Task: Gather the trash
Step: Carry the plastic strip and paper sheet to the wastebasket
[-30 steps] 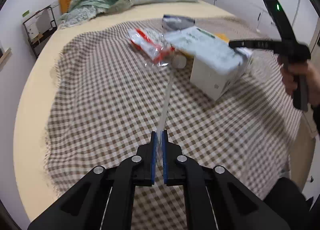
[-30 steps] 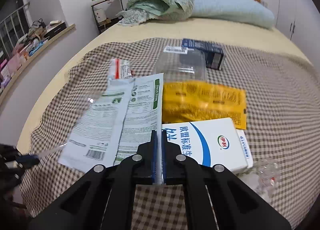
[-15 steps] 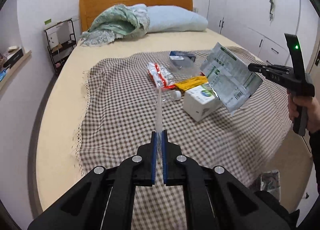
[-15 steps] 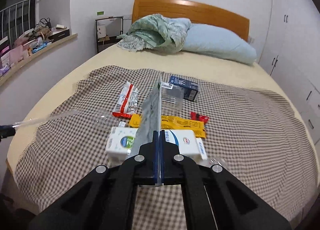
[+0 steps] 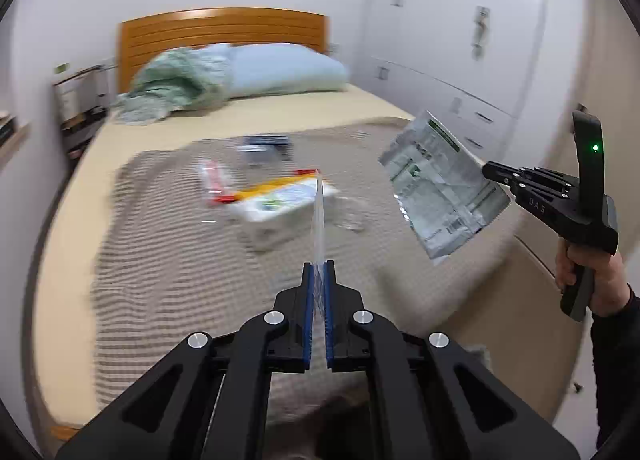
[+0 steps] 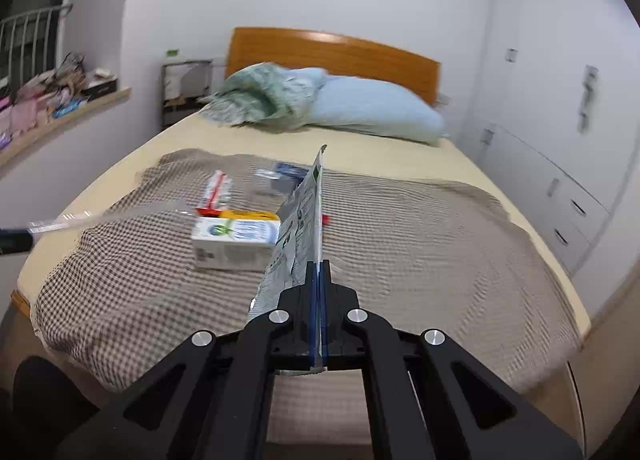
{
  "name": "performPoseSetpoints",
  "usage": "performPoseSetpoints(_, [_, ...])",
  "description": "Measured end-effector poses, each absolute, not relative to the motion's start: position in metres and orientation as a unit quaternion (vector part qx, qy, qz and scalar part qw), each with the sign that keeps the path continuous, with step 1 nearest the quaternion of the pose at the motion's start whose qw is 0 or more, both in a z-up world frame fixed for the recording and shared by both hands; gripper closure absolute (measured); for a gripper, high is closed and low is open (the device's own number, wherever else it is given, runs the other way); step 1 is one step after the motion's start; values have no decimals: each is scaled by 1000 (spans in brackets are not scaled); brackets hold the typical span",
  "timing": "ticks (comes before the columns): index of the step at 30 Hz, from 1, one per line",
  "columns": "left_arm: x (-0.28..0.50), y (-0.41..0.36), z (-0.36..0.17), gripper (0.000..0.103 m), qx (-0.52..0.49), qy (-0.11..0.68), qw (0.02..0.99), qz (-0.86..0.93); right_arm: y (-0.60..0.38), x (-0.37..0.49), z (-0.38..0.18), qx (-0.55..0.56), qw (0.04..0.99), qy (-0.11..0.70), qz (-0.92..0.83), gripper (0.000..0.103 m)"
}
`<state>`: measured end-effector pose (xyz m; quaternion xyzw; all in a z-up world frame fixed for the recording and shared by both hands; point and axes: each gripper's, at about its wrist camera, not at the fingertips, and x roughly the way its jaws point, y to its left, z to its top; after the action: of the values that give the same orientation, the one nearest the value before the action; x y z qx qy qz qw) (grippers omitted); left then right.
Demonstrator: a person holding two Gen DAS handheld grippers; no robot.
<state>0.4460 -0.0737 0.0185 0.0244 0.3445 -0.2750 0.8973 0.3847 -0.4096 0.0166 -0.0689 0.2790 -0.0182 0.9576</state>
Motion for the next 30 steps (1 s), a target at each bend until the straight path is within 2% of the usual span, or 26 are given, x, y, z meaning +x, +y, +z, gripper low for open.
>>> performPoseSetpoints(7, [377,-170,18,101,67,334,874,-348,-511,273,5,-51,952,285,-104,102])
performPoseSetpoints(9, [360,-196,11,101,75,339,861,-372,-534,248,-15,-52,944,302,-124,102])
performPoseSetpoints(13, [336,-254,-22,101,96,365,833,-404,-586,205,-90,-26,921,354,-159,102])
performPoseSetpoints(22, [315,-387,-163,101,169,494,738,-426,-636,168,-262,34,864,458,-205,102])
performPoseSetpoints(30, [321,-452,-291,101,211,593,664,-404,-623,165,-383,-16,819,535,-205,101])
